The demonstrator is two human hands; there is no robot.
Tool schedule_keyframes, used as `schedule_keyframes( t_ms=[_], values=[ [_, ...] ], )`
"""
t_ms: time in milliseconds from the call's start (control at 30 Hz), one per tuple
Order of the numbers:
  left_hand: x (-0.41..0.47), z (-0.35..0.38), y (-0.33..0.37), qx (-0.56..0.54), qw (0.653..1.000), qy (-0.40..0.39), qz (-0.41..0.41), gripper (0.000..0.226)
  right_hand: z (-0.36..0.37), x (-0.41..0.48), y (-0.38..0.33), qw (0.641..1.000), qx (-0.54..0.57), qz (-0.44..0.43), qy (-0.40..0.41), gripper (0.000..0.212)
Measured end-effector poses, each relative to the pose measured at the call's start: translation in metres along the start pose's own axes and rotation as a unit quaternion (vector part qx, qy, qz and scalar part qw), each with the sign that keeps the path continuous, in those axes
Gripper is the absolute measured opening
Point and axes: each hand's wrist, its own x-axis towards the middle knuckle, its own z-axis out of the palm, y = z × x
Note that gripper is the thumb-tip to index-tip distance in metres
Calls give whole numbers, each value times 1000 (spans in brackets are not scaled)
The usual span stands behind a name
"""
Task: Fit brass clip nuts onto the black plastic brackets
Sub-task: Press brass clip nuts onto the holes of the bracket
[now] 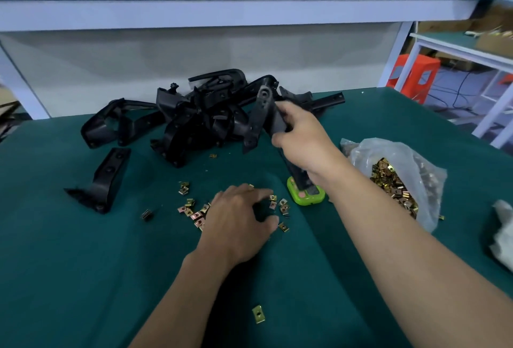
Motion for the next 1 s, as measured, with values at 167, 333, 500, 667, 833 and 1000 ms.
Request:
schedule_keyframes(
  t_ms=[167,333,500,667,833,1000],
  values=[
    [4,7,3,-10,999,30,22,24,-8,-55,23,989,113,91,-12,35],
    [2,9,6,34,996,75,42,10,-6,-90,46,982,132,135,3,28],
    [-11,-8,2,-123,971,178,-105,21,3,-102,59,989,-116,87,10,28],
    [-32,-29,-1,-293,914,180,-216,19,14,-111,61,950,-307,54,-11,43],
    [-39,-30,-8,-344,900,142,-228,12,15,-111,65,944,-328,34,-12,41],
    [-35,-27,-14,-268,931,139,-206,16,14,-108,72,948,-315,32,28,35]
  ],
)
